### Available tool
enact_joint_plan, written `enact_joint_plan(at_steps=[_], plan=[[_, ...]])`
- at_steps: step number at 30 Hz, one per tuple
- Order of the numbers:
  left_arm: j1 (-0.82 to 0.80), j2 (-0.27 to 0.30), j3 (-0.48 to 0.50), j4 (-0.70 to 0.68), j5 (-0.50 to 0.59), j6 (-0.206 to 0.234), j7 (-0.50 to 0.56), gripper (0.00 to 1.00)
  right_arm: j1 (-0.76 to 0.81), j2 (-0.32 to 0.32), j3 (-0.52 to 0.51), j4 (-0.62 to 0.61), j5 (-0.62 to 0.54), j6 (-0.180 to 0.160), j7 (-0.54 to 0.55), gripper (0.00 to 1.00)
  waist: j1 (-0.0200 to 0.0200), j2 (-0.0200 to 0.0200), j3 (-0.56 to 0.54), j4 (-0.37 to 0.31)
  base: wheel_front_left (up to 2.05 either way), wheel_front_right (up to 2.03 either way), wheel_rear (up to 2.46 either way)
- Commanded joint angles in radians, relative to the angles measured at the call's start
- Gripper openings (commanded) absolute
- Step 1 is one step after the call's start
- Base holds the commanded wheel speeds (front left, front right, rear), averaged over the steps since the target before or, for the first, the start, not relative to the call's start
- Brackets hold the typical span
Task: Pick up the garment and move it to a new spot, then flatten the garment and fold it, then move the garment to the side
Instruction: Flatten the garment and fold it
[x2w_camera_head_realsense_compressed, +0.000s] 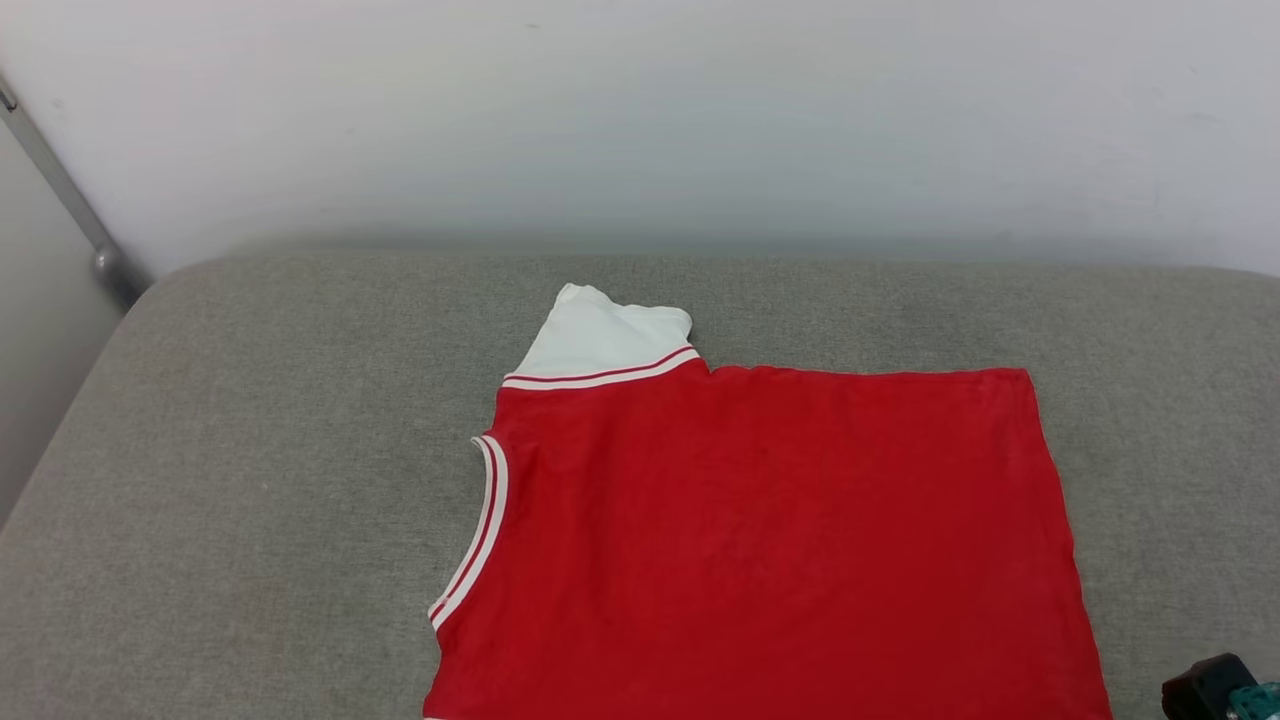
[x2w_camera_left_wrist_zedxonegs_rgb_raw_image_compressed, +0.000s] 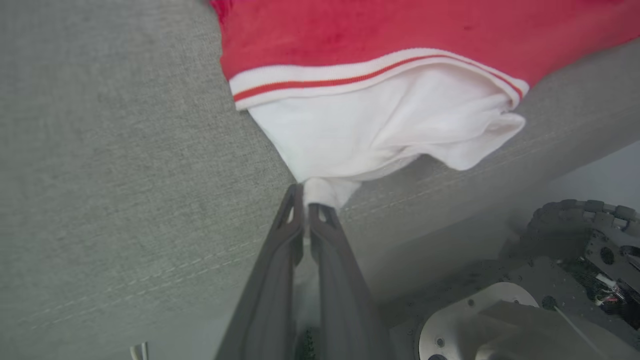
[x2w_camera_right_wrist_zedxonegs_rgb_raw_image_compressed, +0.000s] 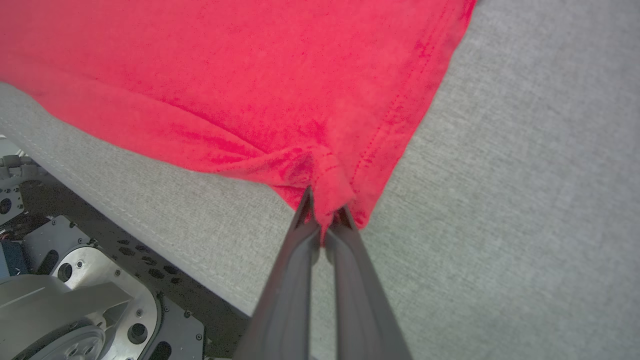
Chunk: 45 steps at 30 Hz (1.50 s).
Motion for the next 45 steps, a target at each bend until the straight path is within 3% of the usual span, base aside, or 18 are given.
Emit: enact_joint_plan(at_steps=[1,11,21,30,40,41,42,43,44,45], plan=[[-0.037,0.008,0.014,-0.001,0.017,-0.002,-0.009,0.00,0.026,0.016,-0.032,-0.024,-0.017,-0.001,0.021,0.00,0.0002,-0.0001,0.003,0.003,0.00,0.00,0.00],[-0.232,0.019,0.041,-0.001,0.111,-0.052,0.015,0.00,0.007,0.065,-0.189,-0.130,-0.079,-0.001,0.095,0.00,0.0002,-0.0001,0.044,-0.004,0.00,0.00,0.00],[-0.526,-0.017,0.057,0.077,0.201,-0.168,0.095,0.00,-0.080,0.091,-0.278,-0.220,-0.123,-0.001,0.169,0.00,0.0002,-0.0001,0.169,-0.035,0.00,0.00,0.00],[-0.686,-0.085,0.038,0.298,0.223,-0.285,0.113,0.00,-0.246,0.114,-0.240,-0.147,-0.119,-0.001,0.251,0.00,0.0002,-0.0001,0.312,-0.059,0.00,0.00,0.00],[-0.706,-0.181,0.007,0.521,0.203,-0.363,0.056,0.00,-0.315,0.125,-0.118,-0.005,-0.092,-0.001,0.255,0.00,0.0002,-0.0001,0.314,-0.039,0.00,0.00,0.00],[-0.706,-0.189,0.005,0.536,0.202,-0.367,0.050,0.00,-0.315,0.127,-0.113,0.002,-0.088,-0.001,0.251,0.05,0.0002,-0.0001,0.303,-0.037,0.00,0.00,0.00],[-0.707,-0.196,0.004,0.548,0.201,-0.369,0.044,0.08,-0.314,0.126,-0.108,0.007,-0.085,-0.001,0.243,0.25,0.0002,-0.0001,0.292,-0.034,0.00,0.00,0.00],[-0.708,-0.201,0.003,0.555,0.201,-0.375,0.036,0.47,-0.315,0.123,-0.103,0.009,-0.086,-0.001,0.236,0.47,0.0002,-0.0001,0.280,-0.032,0.00,0.00,0.00],[-0.706,-0.208,0.006,0.562,0.189,-0.380,0.029,1.00,-0.316,0.118,-0.100,0.008,-0.091,-0.001,0.224,0.97,0.0002,-0.0001,0.266,-0.029,0.00,0.00,0.00],[-0.707,-0.211,0.015,0.565,0.177,-0.387,0.020,1.00,-0.316,0.117,-0.104,0.006,-0.089,-0.001,0.210,1.00,0.0002,-0.0001,0.253,-0.027,0.00,0.00,0.00]])
